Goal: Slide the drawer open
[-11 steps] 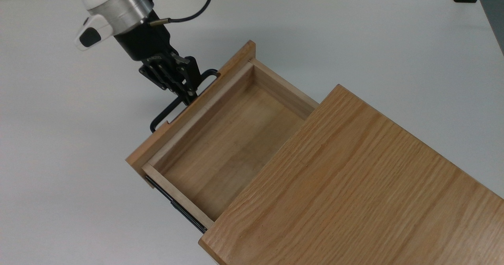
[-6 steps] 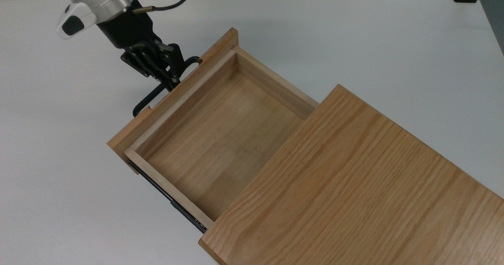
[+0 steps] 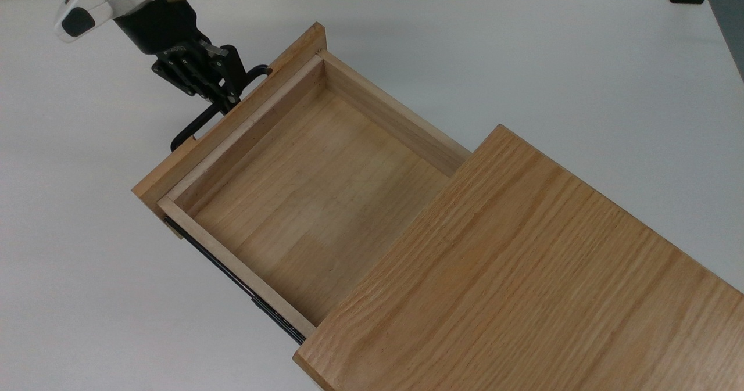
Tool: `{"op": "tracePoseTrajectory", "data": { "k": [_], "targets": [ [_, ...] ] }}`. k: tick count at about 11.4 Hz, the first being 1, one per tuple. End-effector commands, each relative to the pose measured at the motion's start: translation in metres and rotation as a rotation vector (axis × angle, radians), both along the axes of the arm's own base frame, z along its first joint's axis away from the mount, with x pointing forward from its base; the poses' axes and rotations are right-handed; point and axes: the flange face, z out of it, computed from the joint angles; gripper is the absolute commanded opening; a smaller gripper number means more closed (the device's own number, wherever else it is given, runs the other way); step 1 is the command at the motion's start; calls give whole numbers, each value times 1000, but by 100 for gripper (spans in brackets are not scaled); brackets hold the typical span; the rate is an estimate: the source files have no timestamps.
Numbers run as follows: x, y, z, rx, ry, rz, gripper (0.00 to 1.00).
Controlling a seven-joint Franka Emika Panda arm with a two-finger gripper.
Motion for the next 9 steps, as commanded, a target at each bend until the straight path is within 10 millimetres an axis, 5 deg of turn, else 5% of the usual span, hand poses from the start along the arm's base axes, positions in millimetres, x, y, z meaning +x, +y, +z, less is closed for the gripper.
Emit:
{"op": "tracePoseTrajectory", "data": {
  "k": [1,2,5,9],
  "targets": [
    [-26,-12,28,-7,-39,80,45],
    [-26,-11,28,-3,-35,75,99],
    [-26,-11,29,-7,-36,76,100],
    [-52,-17,69,2,-57,86,100]
  ]
}}
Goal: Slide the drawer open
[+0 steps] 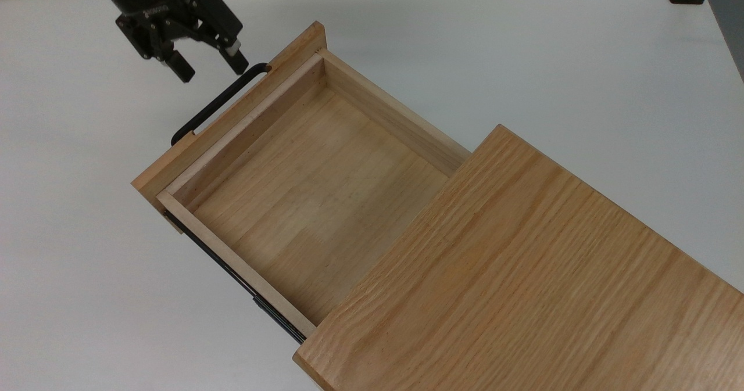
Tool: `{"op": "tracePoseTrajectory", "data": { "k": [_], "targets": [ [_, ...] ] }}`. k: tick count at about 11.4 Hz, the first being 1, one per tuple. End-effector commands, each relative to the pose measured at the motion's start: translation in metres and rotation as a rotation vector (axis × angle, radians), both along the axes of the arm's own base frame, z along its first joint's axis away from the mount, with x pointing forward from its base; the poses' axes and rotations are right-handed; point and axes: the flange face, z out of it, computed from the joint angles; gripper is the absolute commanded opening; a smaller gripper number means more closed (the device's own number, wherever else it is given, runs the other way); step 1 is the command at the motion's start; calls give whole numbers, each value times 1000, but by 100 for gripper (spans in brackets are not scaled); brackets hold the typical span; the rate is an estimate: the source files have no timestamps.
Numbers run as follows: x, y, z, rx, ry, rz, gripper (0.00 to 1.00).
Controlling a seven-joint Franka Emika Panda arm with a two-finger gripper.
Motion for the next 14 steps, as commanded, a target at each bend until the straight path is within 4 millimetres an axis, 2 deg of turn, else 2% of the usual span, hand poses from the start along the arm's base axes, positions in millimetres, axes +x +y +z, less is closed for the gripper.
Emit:
{"op": "tracePoseTrajectory", "data": {
  "k": [1,4,6,8,10,12,14],
  "targets": [
    [-41,-10,40,2,4,32,100],
    [-76,-2,74,-131,117,-20,100],
    [-96,19,76,-226,249,-9,100],
    [-95,39,72,-290,275,36,100],
    [-82,78,70,-456,238,129,100],
    [-76,98,66,-560,203,193,100],
    [-79,105,62,-574,205,272,100]
  ]
}}
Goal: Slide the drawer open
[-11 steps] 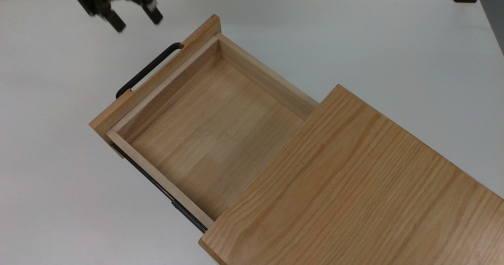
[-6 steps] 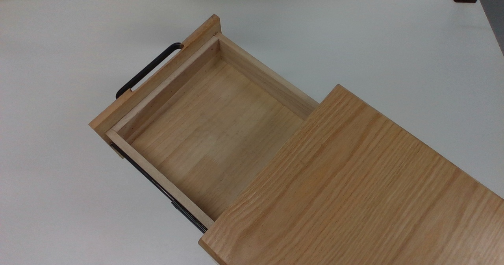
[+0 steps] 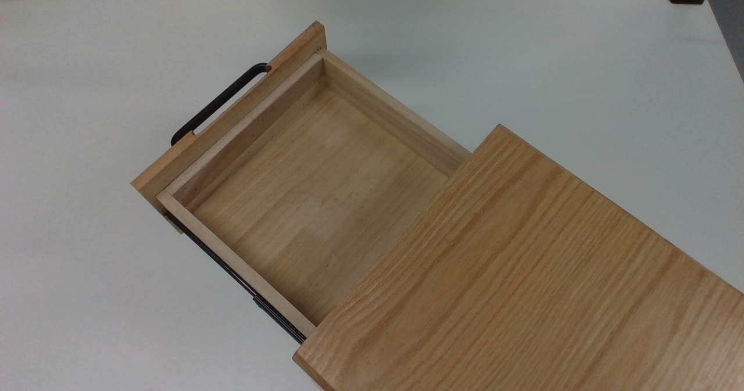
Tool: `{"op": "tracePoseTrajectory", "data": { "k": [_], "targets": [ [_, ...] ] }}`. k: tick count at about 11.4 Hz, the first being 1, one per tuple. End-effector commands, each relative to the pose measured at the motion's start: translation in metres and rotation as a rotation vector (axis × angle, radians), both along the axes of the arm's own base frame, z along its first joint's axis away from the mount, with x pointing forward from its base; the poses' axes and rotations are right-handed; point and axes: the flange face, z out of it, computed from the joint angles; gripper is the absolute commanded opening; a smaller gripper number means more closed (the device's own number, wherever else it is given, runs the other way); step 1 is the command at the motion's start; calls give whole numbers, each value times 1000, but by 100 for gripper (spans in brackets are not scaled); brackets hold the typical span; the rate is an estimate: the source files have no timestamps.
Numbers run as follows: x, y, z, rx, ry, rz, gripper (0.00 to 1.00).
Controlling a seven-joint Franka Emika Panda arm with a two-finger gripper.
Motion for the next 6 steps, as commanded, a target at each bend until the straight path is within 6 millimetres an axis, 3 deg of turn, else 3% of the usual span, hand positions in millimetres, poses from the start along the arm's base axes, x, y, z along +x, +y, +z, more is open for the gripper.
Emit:
{"op": "tracePoseTrajectory", "data": {
  "k": [1,6],
  "targets": [
    [-10,1,-3,-22,3,83,100],
    [-8,7,-7,-16,9,77,100]
  ]
}}
